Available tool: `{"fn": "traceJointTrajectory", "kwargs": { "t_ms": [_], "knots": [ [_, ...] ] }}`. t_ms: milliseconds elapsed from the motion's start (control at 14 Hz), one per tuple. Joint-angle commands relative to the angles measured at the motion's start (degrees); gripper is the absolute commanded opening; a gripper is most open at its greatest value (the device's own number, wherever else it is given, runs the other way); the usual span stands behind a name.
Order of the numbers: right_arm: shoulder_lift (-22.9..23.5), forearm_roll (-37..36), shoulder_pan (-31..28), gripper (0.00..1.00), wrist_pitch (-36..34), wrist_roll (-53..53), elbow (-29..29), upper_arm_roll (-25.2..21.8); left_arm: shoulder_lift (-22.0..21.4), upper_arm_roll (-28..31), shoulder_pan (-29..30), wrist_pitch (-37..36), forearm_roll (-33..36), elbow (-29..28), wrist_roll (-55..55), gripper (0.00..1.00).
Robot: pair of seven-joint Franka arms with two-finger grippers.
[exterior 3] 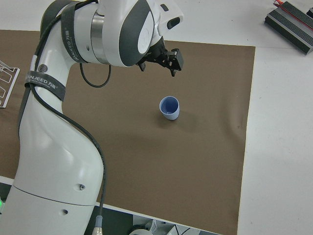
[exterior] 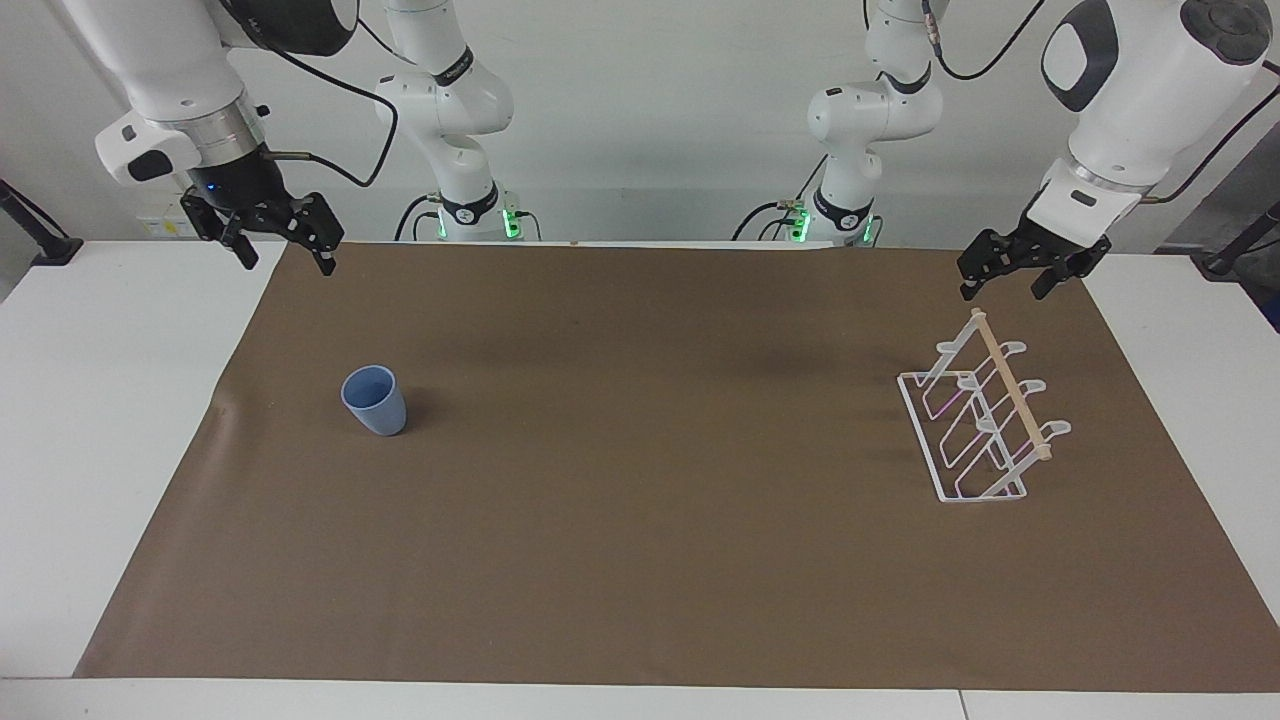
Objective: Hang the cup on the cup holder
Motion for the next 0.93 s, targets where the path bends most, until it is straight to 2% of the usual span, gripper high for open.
{"fn": "traceJointTrajectory", "kwargs": {
  "t_ms": [0,854],
  "knots": [
    [-1.61,1.08,-0.18,1.00,-0.05,0.25,-2.13,0.28,-1.55,-0.27,0.60,0.52,0.85,-1.71,0.43,1.00],
    [-2.05,1.17,0.35,1.00,-1.63,-0.10,-2.48,0.90,-1.55,-0.27,0.60,0.52,0.85,-1.71,0.43,1.00]
  ]
}}
